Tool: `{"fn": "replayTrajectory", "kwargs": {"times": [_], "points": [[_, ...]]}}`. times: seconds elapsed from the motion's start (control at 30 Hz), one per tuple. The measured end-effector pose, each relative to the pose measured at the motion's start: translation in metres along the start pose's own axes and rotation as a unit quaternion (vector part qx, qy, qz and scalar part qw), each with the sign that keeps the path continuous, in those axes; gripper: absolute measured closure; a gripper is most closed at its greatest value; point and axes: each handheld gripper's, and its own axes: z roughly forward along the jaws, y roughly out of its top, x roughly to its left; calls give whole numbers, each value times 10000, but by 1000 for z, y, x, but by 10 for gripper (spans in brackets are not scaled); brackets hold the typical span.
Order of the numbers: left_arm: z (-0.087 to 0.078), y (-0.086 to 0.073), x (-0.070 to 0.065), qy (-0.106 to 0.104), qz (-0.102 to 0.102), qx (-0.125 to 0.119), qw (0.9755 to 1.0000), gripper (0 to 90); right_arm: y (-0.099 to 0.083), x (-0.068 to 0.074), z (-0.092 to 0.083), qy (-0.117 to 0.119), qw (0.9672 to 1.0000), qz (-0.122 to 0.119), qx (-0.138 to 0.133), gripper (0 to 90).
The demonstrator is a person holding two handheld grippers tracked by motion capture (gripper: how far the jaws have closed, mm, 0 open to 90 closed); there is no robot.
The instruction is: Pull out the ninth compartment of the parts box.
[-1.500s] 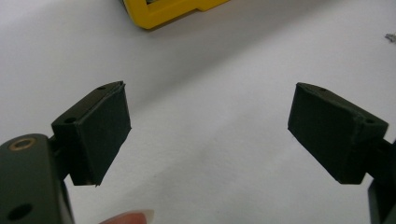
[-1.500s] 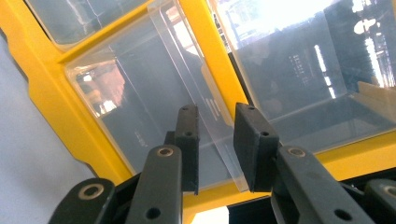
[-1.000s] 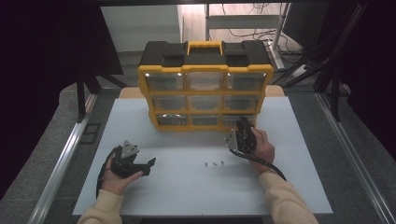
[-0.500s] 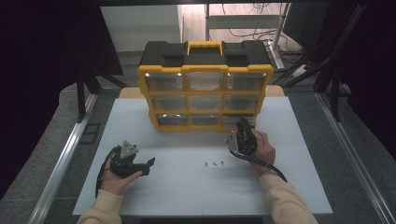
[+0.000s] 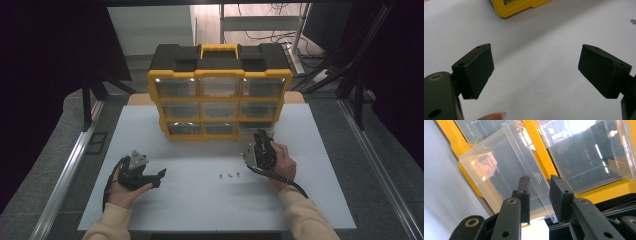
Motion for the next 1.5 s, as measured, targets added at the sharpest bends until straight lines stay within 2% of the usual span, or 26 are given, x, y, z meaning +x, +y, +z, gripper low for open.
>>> {"fn": "replayTrajectory", "kwargs": {"times": [0.5,1.5], "points": [[0,1,1,-4,-5,-22,10000,135,0,1,-5,-26,10000,-73,8,710],[-1,1,2,-23,-14,-48,10000,134,-1,4,-17,-69,10000,20,-9,711]]}}
